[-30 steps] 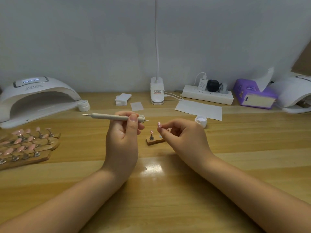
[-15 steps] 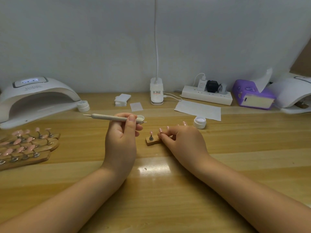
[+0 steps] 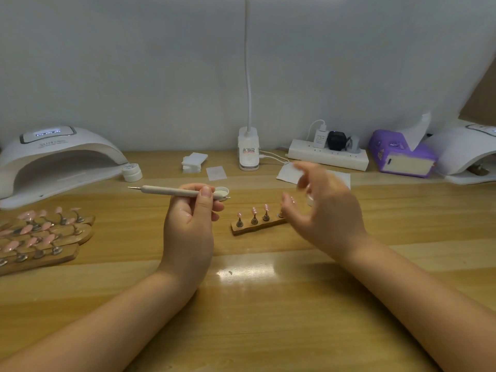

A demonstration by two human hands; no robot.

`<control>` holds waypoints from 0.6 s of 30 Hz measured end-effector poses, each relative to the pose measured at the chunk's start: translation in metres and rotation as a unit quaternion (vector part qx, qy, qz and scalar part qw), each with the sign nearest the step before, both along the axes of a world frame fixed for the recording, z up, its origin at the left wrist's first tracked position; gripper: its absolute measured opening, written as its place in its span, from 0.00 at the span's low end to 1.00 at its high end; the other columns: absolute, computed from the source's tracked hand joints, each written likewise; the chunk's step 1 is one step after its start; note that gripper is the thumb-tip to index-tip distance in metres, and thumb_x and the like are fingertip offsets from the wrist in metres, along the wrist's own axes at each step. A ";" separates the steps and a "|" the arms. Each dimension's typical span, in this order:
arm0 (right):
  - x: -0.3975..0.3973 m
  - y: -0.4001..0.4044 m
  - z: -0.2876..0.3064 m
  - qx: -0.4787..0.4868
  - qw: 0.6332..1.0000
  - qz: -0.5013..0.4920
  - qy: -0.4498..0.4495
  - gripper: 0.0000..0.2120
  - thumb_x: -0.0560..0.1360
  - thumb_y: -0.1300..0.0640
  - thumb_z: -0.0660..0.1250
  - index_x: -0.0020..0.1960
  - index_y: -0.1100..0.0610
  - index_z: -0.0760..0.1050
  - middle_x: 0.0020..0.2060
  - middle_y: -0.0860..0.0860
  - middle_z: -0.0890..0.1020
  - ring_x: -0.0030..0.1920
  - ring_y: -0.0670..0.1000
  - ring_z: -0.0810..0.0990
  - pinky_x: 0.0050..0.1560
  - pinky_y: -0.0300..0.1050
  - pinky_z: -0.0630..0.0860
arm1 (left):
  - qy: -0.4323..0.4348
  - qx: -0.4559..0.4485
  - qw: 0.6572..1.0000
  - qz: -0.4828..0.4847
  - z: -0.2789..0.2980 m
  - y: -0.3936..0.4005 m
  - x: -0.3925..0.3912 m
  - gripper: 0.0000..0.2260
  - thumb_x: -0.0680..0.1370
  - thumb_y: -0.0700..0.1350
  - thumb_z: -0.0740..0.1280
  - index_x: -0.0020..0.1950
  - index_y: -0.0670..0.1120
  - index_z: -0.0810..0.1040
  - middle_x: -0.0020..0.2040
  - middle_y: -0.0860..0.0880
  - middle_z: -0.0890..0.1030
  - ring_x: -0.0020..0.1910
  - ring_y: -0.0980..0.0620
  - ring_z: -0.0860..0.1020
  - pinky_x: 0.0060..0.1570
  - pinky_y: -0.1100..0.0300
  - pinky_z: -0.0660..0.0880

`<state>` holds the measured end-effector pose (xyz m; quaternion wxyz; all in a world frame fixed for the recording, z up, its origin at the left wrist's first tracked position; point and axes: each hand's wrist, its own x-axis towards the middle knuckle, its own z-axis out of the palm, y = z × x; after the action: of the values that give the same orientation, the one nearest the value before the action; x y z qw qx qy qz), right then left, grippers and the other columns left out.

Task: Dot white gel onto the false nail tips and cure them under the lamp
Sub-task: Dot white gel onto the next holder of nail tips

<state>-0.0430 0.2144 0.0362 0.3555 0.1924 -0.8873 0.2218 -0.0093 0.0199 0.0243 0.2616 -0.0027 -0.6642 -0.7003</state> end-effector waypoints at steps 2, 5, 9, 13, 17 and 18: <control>-0.014 0.017 -0.001 -0.018 0.999 -0.046 -0.023 0.32 0.71 0.51 0.71 0.71 0.59 0.64 0.58 0.54 0.75 0.58 0.53 0.72 0.59 0.48 0.71 | -0.001 -0.001 1.000 -0.001 0.000 0.000 0.000 0.06 0.82 0.45 0.59 0.48 0.49 0.75 0.41 0.50 0.80 0.37 0.61 0.77 0.38 0.70 0.74; -0.031 0.038 -0.007 -0.059 0.984 -0.128 -0.108 0.39 0.70 0.49 0.70 0.75 0.56 0.56 0.69 0.53 0.67 0.68 0.53 0.62 0.68 0.51 0.62 | -0.001 -0.001 1.000 -0.002 -0.001 0.000 -0.001 0.06 0.82 0.45 0.59 0.48 0.49 0.75 0.41 0.49 0.80 0.37 0.61 0.77 0.37 0.70 0.74; -0.041 0.053 -0.020 -0.089 0.952 -0.158 -0.248 0.42 0.70 0.46 0.69 0.77 0.54 0.52 0.70 0.54 0.68 0.70 0.58 0.60 0.68 0.53 0.61 | -0.004 -0.001 1.000 -0.003 -0.002 -0.001 -0.002 0.06 0.82 0.45 0.59 0.48 0.49 0.75 0.41 0.49 0.80 0.37 0.61 0.77 0.37 0.70 0.74; -0.045 0.052 -0.025 -0.091 0.948 -0.152 -0.263 0.40 0.72 0.45 0.68 0.76 0.54 0.52 0.62 0.53 0.75 0.67 0.58 0.65 0.64 0.51 0.65 | -0.001 -0.001 1.000 -0.003 -0.002 0.000 -0.003 0.06 0.82 0.45 0.59 0.48 0.49 0.75 0.41 0.49 0.80 0.37 0.61 0.77 0.37 0.70 0.73; -0.048 0.051 -0.028 -0.091 0.956 -0.132 -0.245 0.40 0.72 0.47 0.70 0.76 0.55 0.54 0.46 0.44 0.75 0.63 0.56 0.69 0.61 0.50 0.67 | 0.001 0.001 1.000 -0.008 -0.002 0.000 -0.001 0.06 0.82 0.44 0.59 0.48 0.48 0.75 0.40 0.50 0.80 0.36 0.61 0.77 0.37 0.70 0.73; -0.047 0.051 -0.028 -0.093 0.958 -0.126 -0.239 0.40 0.72 0.47 0.71 0.76 0.56 0.54 0.45 0.43 0.75 0.63 0.56 0.70 0.60 0.51 0.68 | 0.002 0.001 1.000 -0.010 -0.001 0.001 -0.001 0.06 0.82 0.44 0.59 0.48 0.48 0.75 0.40 0.50 0.80 0.36 0.62 0.77 0.37 0.70 0.73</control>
<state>-0.0904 0.2656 0.0082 0.1742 -0.0140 -0.9389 0.2966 -0.0102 0.0204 0.0229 0.2561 -0.0100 -0.6629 -0.7035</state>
